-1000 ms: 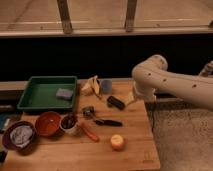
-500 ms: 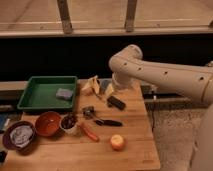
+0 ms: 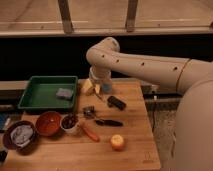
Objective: Place sponge in table surface
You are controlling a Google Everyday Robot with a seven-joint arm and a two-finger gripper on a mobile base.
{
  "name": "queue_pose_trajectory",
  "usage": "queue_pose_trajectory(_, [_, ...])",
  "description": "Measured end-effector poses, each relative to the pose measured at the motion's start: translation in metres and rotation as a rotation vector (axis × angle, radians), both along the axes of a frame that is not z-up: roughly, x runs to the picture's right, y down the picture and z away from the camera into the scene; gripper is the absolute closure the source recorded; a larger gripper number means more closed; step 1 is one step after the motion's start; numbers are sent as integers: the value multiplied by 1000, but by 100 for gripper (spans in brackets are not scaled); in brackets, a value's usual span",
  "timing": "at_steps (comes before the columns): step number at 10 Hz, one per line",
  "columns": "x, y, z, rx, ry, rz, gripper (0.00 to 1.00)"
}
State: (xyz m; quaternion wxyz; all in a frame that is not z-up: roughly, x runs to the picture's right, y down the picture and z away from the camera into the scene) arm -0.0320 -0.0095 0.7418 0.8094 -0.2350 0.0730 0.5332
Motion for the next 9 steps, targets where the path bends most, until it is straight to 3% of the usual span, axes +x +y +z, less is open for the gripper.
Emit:
queue_pose_trajectory(6, [-1,-1,3,7,0,-8,20])
queue_pose_trajectory(9, [-36,-19,24,22,-24,-79,20])
